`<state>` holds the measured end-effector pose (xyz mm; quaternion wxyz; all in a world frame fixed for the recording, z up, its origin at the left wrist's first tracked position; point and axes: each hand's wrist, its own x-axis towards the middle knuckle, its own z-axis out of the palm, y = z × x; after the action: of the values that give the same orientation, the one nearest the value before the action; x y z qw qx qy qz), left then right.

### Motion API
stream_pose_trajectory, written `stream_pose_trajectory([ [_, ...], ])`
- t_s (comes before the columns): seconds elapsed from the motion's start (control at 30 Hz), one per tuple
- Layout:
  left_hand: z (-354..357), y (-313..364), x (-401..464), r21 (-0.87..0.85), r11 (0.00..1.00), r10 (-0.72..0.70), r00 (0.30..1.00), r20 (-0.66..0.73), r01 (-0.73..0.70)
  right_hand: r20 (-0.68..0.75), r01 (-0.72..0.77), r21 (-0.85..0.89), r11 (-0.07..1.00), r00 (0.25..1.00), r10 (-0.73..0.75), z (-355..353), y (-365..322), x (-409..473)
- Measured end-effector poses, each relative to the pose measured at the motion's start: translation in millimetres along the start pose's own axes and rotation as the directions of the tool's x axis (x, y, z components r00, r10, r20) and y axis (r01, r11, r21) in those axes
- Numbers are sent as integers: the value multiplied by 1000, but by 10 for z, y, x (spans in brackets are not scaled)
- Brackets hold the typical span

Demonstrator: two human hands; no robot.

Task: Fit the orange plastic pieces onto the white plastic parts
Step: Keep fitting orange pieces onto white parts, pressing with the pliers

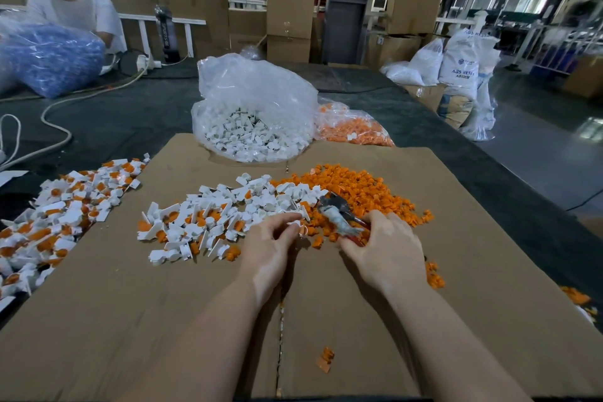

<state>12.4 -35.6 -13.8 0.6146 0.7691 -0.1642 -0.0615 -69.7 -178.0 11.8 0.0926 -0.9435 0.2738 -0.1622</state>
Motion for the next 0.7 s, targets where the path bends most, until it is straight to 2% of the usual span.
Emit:
stream_pose_trajectory([
  [0.17,-5,11,-8,81,996,44,999,31,-46,0,11,-258,966,1000,-11,107,105,44],
  [0.23,0,11,-5,108,992,66,997,40,-70,-40,33,-311,950,998,-47,105,79,32],
  [0.3,2,17,-4,111,990,79,996,46,-83,-134,176,-130,976,972,-194,117,-3,12],
  [0.37,1,27,-9,108,991,79,996,52,-84,-249,386,136,912,905,-346,162,-123,-36],
  [0.4,1,34,-15,108,991,78,995,57,-84,-274,443,219,869,883,-381,184,-189,-74],
  [0.47,-5,45,-30,76,995,51,996,69,-56,-255,463,321,826,882,-396,224,-265,-121],
  [0.57,-32,52,-58,4,1000,-4,995,105,4,-253,418,412,809,906,-339,276,-278,-130],
  [0.7,-22,67,-91,95,989,94,982,162,-111,-259,384,465,798,921,-292,304,-268,-145],
])
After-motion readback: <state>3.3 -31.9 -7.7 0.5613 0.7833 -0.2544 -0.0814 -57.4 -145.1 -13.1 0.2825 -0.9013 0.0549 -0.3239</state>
